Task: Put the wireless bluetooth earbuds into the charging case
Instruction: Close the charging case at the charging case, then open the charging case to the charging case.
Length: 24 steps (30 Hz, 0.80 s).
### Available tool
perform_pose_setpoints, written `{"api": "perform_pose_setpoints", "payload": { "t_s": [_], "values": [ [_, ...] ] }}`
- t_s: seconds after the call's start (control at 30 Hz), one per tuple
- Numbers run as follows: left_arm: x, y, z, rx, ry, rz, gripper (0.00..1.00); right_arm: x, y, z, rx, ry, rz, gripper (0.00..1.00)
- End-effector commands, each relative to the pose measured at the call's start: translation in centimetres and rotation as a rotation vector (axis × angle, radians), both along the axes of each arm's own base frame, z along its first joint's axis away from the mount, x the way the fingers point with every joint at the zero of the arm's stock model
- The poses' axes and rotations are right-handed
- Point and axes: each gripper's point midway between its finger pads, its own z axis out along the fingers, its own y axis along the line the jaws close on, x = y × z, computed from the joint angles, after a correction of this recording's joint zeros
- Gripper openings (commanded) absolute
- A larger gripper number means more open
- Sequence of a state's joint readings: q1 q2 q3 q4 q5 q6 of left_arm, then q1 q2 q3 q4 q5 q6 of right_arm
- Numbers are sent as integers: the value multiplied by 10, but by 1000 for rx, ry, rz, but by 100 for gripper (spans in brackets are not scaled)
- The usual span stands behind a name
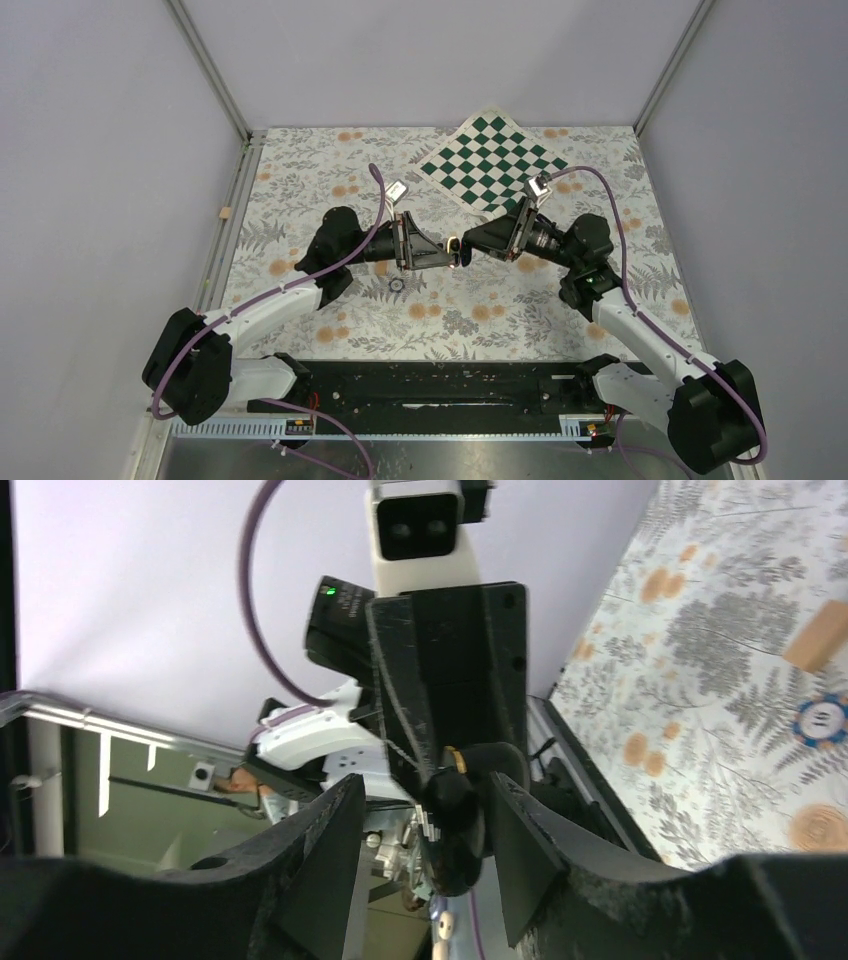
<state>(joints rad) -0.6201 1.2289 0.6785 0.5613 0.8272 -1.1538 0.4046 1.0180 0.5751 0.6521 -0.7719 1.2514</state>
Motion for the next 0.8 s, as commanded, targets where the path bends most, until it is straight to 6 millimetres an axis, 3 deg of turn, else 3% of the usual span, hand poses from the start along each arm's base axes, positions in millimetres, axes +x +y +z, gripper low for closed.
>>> {"api": "perform_pose_setpoints", "payload": {
  "t_s": [0.0, 0.33, 0.47, 0.77],
  "values": [
    [-2, 1, 29, -76, -94, -13, 0, -16, -3, 40, 126, -106, 65, 56],
    [2, 0, 38, -95, -96, 3, 0, -22, -3, 18, 84, -68, 82, 59],
    [3, 0, 37, -78, -101, 17, 0, -23, -2, 20, 47, -89, 85, 61],
    [11, 2, 30, -17, -106, 62, 0, -30, -16, 3, -322, -181, -13, 73]
  ]
}}
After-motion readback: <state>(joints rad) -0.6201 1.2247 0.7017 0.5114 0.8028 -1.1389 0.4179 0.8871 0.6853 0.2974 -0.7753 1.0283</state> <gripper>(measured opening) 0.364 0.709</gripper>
